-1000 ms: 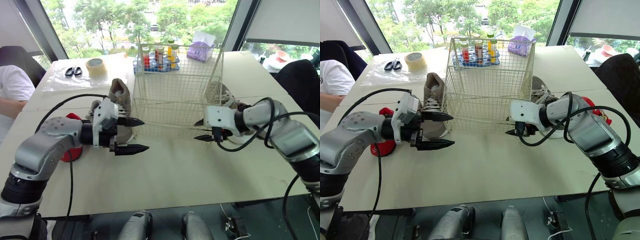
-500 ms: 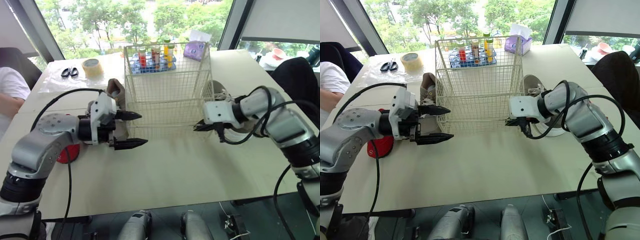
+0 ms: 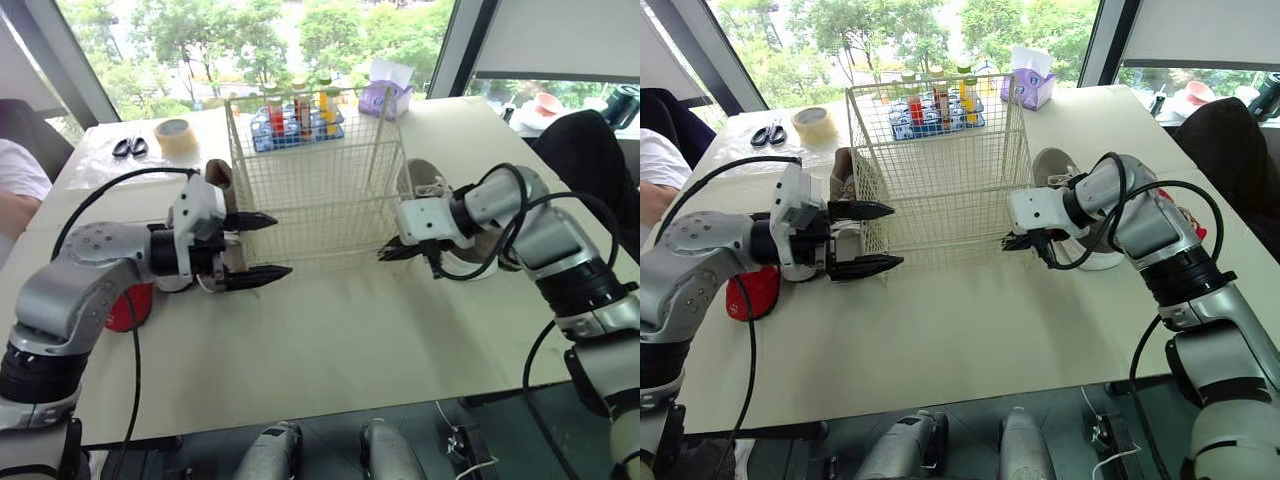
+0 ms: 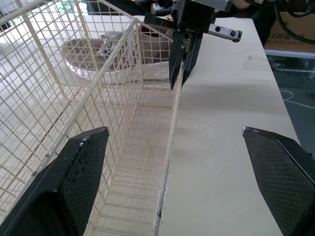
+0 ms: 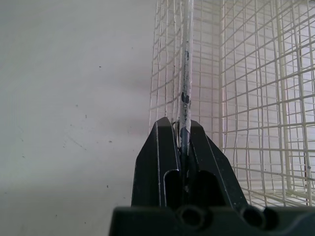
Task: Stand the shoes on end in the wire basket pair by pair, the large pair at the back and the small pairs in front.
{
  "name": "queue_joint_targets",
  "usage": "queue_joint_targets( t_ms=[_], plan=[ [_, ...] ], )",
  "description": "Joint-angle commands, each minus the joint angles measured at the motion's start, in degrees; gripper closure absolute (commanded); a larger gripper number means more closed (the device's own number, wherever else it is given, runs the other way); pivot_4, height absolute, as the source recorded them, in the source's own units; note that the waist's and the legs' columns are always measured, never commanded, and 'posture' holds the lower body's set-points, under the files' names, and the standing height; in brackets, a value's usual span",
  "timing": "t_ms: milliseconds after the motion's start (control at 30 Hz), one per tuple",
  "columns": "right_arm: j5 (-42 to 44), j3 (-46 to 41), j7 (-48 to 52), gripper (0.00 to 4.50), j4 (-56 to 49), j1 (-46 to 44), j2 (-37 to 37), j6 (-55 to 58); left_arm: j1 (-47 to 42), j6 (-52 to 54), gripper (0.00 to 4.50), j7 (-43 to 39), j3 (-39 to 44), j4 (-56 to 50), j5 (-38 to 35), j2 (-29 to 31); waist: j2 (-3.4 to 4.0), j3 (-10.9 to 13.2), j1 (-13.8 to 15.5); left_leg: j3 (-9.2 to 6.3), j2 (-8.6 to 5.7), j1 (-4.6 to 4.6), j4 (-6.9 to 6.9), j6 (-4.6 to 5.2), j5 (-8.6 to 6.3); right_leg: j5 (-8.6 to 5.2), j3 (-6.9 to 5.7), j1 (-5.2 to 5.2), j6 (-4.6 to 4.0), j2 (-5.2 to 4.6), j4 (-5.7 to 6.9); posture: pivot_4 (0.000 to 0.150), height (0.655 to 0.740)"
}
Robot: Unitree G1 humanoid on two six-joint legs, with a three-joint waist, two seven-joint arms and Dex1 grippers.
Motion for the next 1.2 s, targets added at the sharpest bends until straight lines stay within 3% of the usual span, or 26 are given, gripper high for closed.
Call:
queue_joint_targets(
  t_ms=[33, 133, 367, 533, 700, 767, 933, 1200],
  plan=[
    [1.5, -1.1, 0.7, 4.47, -4.6, 0.6, 1.1, 1.0, -0.6, -0.5, 0.00, 0.4, 1.7, -1.8, -0.5, 0.1, 0.00, 0.0, -0.1, 0.00, 0.00, 0.00, 0.00, -0.01, -0.01, 0.00, 0.01, -0.01, 0.00, 0.01, 0.00, 0.150, 0.7400],
    [2.2, -2.7, -0.1, 3.45, -7.1, 1.2, 0.8, 3.6, -1.2, -0.5, 0.00, 0.0, 1.1, -1.4, -0.5, 0.0, 0.00, 0.0, -0.1, 0.01, 0.01, 0.00, 0.01, -0.02, -0.01, 0.00, 0.03, -0.01, 0.00, 0.02, 0.00, 0.150, 0.7400],
    [8.3, -12.8, -6.3, 0.04, -14.7, -1.4, 0.3, 12.4, -3.8, -0.5, 0.00, -2.0, -0.9, 0.8, -0.2, -1.3, 0.00, 0.0, 0.8, 0.00, -0.01, -0.01, 0.09, -0.01, -0.02, 0.01, 0.05, 0.00, -0.01, 0.01, 0.08, 0.150, 0.7400],
    [14.4, -28.9, -19.3, 0.04, -23.9, 1.8, -1.7, 28.7, -5.1, -0.7, 0.00, -2.9, -2.2, 2.2, 0.0, -3.1, -0.02, 0.0, 2.3, -0.05, -0.01, -0.07, 0.10, -0.02, -0.01, 0.03, 0.03, -0.03, -0.04, 0.01, 0.08, 0.150, 0.7400],
    [13.3, -44.4, -34.7, 0.04, -34.6, 14.9, -1.4, 46.1, -5.7, -1.5, 0.00, -4.6, -3.8, 3.9, 0.4, -4.9, -0.07, 0.0, 3.3, -0.02, -0.02, -0.09, 0.15, 0.02, -0.04, 0.06, 0.06, -0.01, -0.10, 0.00, 0.07, 0.150, 0.7400],
    [10.2, -46.2, -40.2, 0.04, -38.3, 22.7, -1.2, 50.0, -6.4, -2.1, 0.00, -5.6, -4.6, 5.0, 0.9, -5.7, -0.08, -0.1, 3.3, -0.03, -0.02, -0.12, 0.15, 0.07, -0.05, 0.11, 0.07, -0.01, -0.17, 0.00, 0.07, 0.150, 0.7400],
    [8.5, -50.4, -50.6, 0.04, -40.3, 32.2, 5.4, 53.3, -8.0, -2.9, 0.00, -7.1, -5.9, 6.9, 1.8, -7.3, -0.02, -0.1, 2.7, 0.07, 0.01, -0.07, 0.15, 0.16, -0.08, 0.16, 0.11, -0.08, -0.23, 0.01, 0.17, 0.150, 0.7400],
    [13.2, -51.0, -53.1, 0.04, -35.0, 35.7, 11.2, 50.0, -8.1, -2.3, 0.00, -7.3, -6.0, 6.3, 2.1, -8.1, 0.00, -0.1, 2.7, 0.09, 0.02, -0.02, 0.17, 0.17, -0.07, 0.16, 0.13, -0.04, -0.23, 0.05, 0.24, 0.150, 0.7400]
  ],
)
